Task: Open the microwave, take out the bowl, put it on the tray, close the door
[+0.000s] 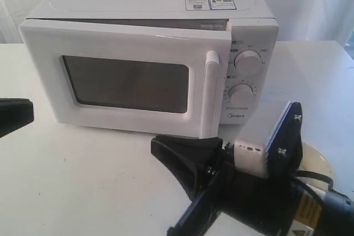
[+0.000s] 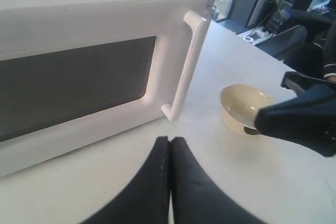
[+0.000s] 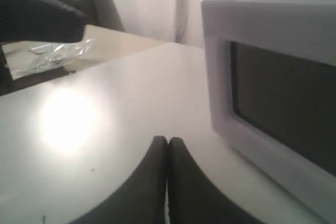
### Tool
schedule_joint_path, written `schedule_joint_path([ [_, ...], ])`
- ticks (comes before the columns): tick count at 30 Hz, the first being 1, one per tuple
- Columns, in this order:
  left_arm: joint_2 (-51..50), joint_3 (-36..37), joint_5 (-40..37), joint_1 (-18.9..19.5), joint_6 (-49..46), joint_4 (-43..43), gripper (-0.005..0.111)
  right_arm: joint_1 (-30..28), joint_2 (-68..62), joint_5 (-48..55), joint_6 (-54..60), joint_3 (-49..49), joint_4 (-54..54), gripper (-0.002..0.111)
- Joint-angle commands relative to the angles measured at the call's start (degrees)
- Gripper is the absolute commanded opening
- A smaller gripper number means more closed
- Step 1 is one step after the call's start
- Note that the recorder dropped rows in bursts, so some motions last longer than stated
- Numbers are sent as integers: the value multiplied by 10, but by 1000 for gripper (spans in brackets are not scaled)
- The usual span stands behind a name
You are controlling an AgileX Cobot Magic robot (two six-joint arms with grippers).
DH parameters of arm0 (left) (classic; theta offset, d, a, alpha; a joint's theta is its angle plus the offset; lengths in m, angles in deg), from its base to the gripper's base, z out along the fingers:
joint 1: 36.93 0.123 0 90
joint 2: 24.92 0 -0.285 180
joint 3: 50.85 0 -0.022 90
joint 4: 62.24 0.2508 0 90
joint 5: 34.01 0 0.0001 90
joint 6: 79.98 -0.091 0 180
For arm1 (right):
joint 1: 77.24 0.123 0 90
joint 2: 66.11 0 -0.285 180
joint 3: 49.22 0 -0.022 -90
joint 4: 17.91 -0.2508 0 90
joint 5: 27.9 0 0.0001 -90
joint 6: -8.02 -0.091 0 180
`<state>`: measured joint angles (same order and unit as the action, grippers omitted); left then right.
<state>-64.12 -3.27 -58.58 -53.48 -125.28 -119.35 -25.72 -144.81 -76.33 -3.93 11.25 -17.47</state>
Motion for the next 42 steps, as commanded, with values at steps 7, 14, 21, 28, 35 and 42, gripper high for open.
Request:
schedule_joint_path([
  [7, 71, 44, -10, -1, 3, -20, 0, 1, -159, -193, 112, -95, -166, 0],
  [14, 74, 49, -14, -1, 3, -20, 0, 1, -252, -215, 192, -177, -254, 0],
  [21, 74, 49, -15, -1, -1, -20, 0, -4, -299, -215, 212, -213, -352, 0],
  [28, 74, 49, -19, -1, -1, -20, 0, -9, -319, -215, 284, -256, -372, 0],
  [35, 74, 49, -20, -1, -1, -20, 0, -51, -360, -215, 297, -301, -381, 0],
  [42, 74, 49, -20, -1, -1, -20, 0, -70, -390, -215, 297, -333, -381, 0],
])
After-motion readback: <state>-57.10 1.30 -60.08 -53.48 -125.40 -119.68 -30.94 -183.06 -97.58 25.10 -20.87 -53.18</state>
